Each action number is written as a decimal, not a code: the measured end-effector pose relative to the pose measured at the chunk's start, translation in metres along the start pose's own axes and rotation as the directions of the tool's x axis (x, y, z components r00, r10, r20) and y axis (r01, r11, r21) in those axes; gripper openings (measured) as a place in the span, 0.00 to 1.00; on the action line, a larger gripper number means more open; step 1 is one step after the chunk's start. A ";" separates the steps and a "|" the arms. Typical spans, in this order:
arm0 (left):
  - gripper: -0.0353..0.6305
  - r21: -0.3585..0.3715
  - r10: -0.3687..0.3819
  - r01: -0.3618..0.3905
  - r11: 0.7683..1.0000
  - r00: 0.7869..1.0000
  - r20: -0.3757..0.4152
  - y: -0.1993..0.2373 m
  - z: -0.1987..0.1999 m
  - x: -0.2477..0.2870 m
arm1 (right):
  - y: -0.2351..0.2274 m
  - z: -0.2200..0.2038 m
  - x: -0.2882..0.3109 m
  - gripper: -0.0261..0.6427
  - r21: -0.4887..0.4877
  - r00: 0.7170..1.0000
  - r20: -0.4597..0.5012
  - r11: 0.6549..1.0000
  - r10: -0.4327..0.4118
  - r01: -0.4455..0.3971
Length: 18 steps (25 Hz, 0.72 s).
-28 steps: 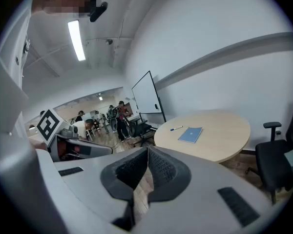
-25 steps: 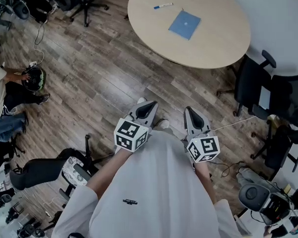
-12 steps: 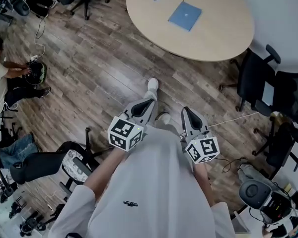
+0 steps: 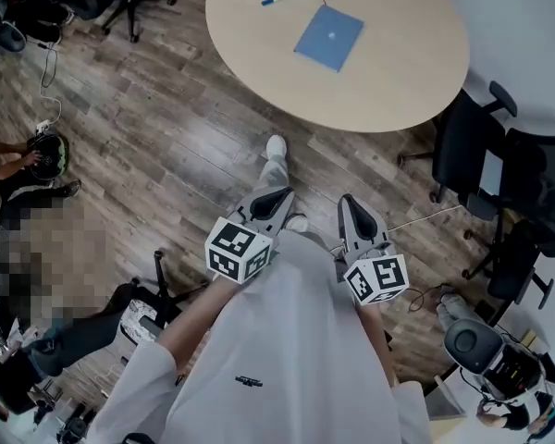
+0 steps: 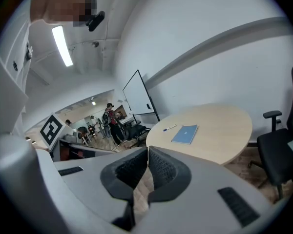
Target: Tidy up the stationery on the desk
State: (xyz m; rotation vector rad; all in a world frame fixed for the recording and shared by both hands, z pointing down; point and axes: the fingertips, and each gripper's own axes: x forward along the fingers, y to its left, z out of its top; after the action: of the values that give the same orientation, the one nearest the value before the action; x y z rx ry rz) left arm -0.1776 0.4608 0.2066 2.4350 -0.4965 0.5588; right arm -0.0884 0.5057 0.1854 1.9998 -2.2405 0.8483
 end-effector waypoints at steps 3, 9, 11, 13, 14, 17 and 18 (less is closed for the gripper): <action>0.08 -0.002 -0.021 0.021 1.000 1.000 0.007 0.032 0.042 0.037 | -0.022 0.029 0.048 0.09 -0.032 1.000 0.010 0.999 0.016 -0.015; 0.08 0.055 -0.176 0.177 0.983 0.984 -0.021 0.081 0.126 0.089 | -0.050 0.080 0.137 0.09 0.004 0.997 -0.033 0.998 -0.070 0.070; 0.08 0.078 -0.215 0.217 0.973 0.976 -0.031 0.090 0.151 0.102 | -0.052 0.103 0.158 0.09 0.011 0.996 -0.031 0.996 -0.083 0.083; 0.08 0.107 -0.267 0.274 0.956 0.961 -0.068 0.093 0.167 0.120 | -0.066 0.123 0.179 0.09 0.001 0.994 -0.013 0.994 -0.107 0.107; 0.08 0.118 -0.295 0.304 0.945 0.952 -0.084 0.092 0.172 0.130 | -0.076 0.130 0.189 0.09 -0.005 0.992 -0.005 0.992 -0.127 0.127; 0.08 0.119 -0.313 0.322 0.939 0.946 -0.085 0.093 0.184 0.149 | -0.097 0.139 0.205 0.09 -0.006 0.987 -0.007 0.987 -0.158 0.158; 0.08 0.103 -0.310 0.316 0.943 0.948 -0.076 0.095 0.188 0.154 | -0.101 0.141 0.209 0.09 -0.002 0.988 -0.013 0.988 -0.156 0.156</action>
State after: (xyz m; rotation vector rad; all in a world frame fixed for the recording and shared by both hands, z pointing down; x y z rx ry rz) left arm -0.0407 0.2393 0.1863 2.5279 -0.0481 0.5316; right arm 0.0148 0.2545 0.1796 2.1285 -2.0437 0.8404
